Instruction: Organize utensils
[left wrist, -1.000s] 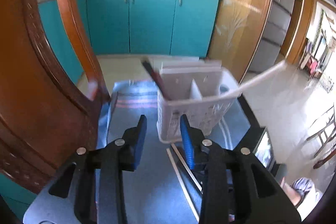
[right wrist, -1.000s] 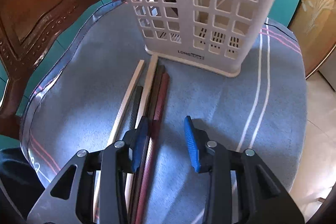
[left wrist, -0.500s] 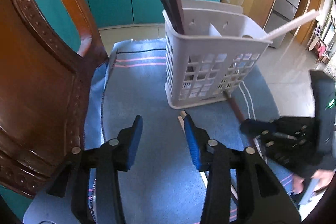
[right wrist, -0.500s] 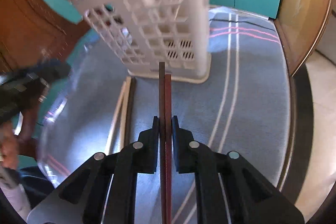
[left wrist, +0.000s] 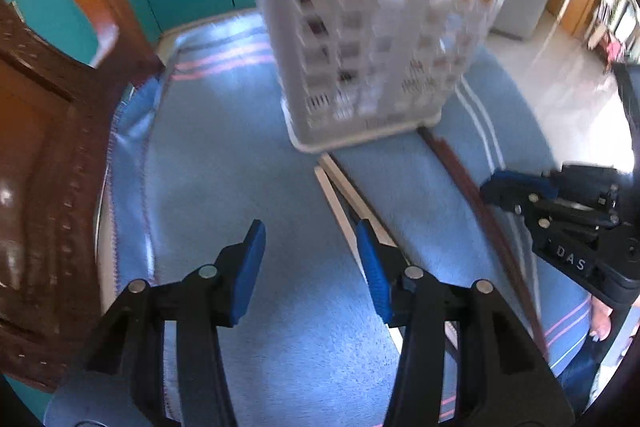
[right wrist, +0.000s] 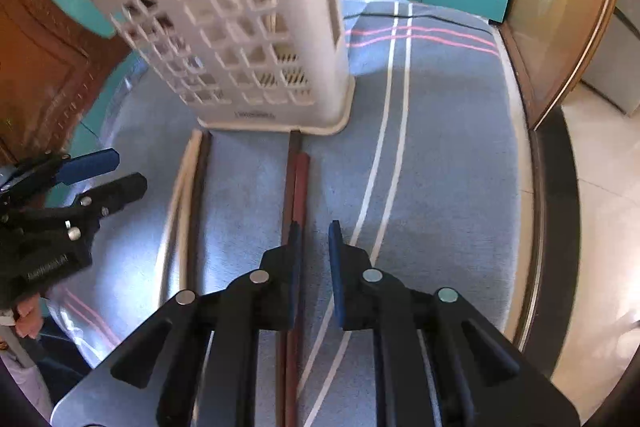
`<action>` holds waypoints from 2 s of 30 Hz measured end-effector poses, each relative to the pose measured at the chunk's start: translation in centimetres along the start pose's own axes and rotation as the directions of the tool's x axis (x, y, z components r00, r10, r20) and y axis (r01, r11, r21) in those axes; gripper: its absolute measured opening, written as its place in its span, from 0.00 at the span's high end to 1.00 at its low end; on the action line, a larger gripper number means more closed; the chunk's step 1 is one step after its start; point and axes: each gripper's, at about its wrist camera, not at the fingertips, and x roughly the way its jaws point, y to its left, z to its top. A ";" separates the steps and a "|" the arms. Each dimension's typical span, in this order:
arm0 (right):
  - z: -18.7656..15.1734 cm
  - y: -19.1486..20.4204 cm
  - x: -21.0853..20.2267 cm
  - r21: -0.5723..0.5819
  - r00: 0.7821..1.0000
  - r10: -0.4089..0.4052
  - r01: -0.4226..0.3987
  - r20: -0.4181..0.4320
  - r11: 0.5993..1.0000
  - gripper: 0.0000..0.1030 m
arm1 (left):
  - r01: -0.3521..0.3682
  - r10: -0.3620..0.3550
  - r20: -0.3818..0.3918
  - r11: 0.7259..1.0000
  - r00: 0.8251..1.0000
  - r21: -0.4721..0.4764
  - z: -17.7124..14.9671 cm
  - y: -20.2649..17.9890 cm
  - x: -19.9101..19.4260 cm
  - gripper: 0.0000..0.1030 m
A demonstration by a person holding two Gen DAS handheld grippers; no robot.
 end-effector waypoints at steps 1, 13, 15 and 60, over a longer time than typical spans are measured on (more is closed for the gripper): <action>-0.1 0.3 0.2 -0.014 1.000 -0.020 0.021 0.016 1.000 0.86 | -0.001 0.001 -0.011 1.000 1.000 0.009 -0.1 -0.3 0.4 0.53; -0.3 0.3 0.4 0.005 0.998 0.049 -0.049 0.039 0.999 0.86 | -0.007 0.009 -0.057 0.999 0.998 0.034 -1.5 -1.2 2.8 0.46; -0.7 1.3 1.2 -0.021 0.999 0.044 -0.044 0.006 0.999 0.86 | -0.014 0.016 -0.058 0.999 0.998 0.033 -1.5 -1.1 2.9 0.48; 3.5 3.9 -4.2 -0.096 0.978 0.090 -0.073 0.188 0.993 0.93 | 0.095 -0.069 0.189 0.987 0.980 -0.129 1.8 4.4 -4.2 0.93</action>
